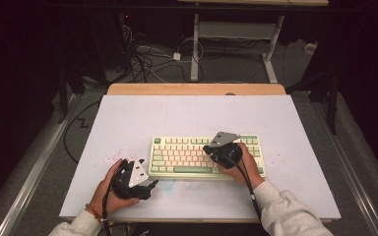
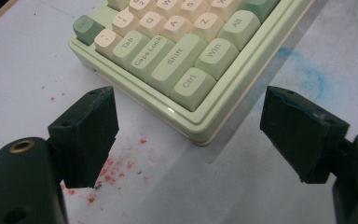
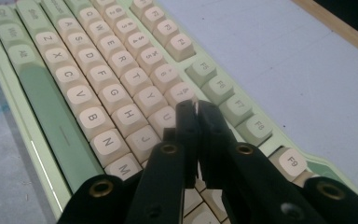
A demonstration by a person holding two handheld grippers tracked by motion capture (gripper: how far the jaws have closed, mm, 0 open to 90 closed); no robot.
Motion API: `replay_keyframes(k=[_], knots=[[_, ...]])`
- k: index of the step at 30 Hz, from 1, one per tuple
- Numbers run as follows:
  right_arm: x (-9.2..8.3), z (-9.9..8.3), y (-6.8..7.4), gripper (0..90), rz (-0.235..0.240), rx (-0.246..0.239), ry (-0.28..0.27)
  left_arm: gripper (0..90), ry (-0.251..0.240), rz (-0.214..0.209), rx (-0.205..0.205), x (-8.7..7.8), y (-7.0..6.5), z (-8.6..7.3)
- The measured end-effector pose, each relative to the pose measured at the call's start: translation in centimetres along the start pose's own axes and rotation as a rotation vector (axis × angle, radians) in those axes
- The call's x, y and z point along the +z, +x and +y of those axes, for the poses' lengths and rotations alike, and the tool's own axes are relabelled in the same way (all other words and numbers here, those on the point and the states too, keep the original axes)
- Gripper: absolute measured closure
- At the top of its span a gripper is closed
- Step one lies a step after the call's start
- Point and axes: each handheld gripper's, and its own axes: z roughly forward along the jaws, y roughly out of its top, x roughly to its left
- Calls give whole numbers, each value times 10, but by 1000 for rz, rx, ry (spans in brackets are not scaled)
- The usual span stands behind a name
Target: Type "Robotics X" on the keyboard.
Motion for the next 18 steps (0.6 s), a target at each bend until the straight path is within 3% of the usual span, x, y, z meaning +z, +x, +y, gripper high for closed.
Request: replay_keyframes(k=[3,12,18], knots=[[-6,0,-2,823,0,9,-23,182,4,-3,5,0,-1,0],[-24,-2,-4,629,-6,7,-83,182,2,-5,7,0,-2,1],[-37,-6,-5,457,-53,11,-118,195,5,1,-4,0,-1,1]])
